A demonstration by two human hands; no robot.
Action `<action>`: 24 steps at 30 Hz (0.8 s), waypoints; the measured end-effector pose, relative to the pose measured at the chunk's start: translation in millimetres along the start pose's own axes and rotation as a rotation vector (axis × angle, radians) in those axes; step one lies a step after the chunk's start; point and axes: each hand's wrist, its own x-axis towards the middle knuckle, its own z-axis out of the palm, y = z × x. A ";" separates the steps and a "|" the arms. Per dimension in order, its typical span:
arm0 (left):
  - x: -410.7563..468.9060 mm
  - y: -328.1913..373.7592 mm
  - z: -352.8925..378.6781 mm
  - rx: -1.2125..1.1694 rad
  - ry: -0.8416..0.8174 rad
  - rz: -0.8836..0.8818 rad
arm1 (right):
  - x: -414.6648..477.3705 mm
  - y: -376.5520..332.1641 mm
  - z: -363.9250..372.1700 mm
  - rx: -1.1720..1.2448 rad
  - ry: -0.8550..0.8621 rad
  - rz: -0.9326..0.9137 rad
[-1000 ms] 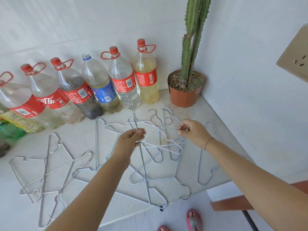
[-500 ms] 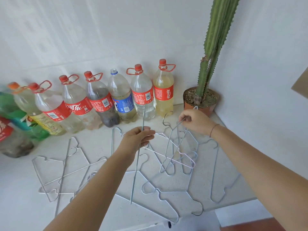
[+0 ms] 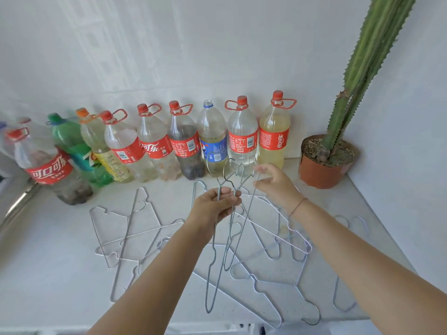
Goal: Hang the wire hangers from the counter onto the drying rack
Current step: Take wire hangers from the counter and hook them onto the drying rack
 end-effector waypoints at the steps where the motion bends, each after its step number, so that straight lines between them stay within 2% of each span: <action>1: -3.0 1.2 -2.0 -0.014 0.026 0.009 | -7.2 -2.4 7.6 0.104 0.000 0.053; 2: -6.0 2.3 -4.5 -0.019 0.054 0.020 | -16.2 -5.4 15.5 0.219 -0.053 0.118; 4: -13.5 4.7 -9.1 -0.025 0.099 0.047 | -38.6 -12.5 31.3 0.350 -0.263 0.216; 7: -29.5 9.5 -14.8 -0.074 0.166 0.095 | -60.2 -17.8 50.7 0.329 -0.487 0.185; 14: -94.9 8.9 -13.3 -0.102 0.396 0.241 | -92.4 -38.0 79.3 0.356 -0.537 -0.019; 24: -251.5 -8.3 -8.8 -0.145 0.662 0.341 | -186.7 -71.4 98.4 0.393 -0.820 -0.184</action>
